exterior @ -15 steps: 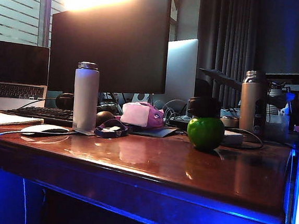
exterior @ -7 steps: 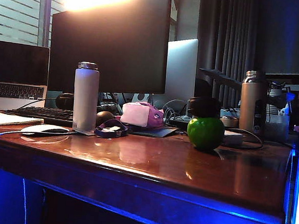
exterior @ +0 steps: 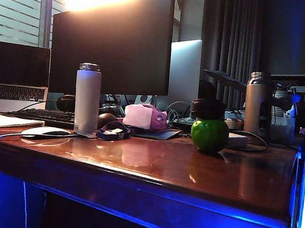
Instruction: Stack the black thermos bottle cap from the table onto the green apple.
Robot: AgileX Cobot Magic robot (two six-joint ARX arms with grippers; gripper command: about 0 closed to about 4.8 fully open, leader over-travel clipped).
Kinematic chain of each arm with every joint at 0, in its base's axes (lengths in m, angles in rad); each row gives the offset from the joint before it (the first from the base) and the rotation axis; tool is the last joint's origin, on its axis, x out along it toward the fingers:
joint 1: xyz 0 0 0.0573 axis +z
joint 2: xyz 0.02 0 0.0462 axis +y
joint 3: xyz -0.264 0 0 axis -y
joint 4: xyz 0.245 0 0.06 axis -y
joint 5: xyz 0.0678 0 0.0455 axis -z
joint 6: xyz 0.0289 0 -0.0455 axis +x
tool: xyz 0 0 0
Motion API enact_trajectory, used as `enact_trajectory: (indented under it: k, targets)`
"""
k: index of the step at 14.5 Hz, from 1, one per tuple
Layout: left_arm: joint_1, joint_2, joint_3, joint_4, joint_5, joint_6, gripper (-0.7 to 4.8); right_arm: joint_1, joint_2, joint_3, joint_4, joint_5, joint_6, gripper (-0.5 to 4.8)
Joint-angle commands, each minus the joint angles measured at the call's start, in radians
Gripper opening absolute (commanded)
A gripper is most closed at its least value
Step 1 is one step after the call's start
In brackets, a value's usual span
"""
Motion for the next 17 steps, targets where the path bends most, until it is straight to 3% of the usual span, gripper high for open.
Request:
enact_trajectory:
  k: [1,12,17]
  targets:
    - [-0.001,0.000,-0.008,-0.003,0.006,0.005,-0.03,-0.001,-0.006,-0.003,0.008,0.000,0.003,-0.05]
    - [-0.001,0.000,-0.008,-0.003,0.006,0.005,-0.03,0.000,-0.006,-0.004,0.008,-0.001,0.004,-0.04]
    - [0.022,-0.159,-0.008,0.013,0.006,0.004,-0.03,-0.048,-0.271,-0.004,-0.029,-0.005,0.004,-0.05]
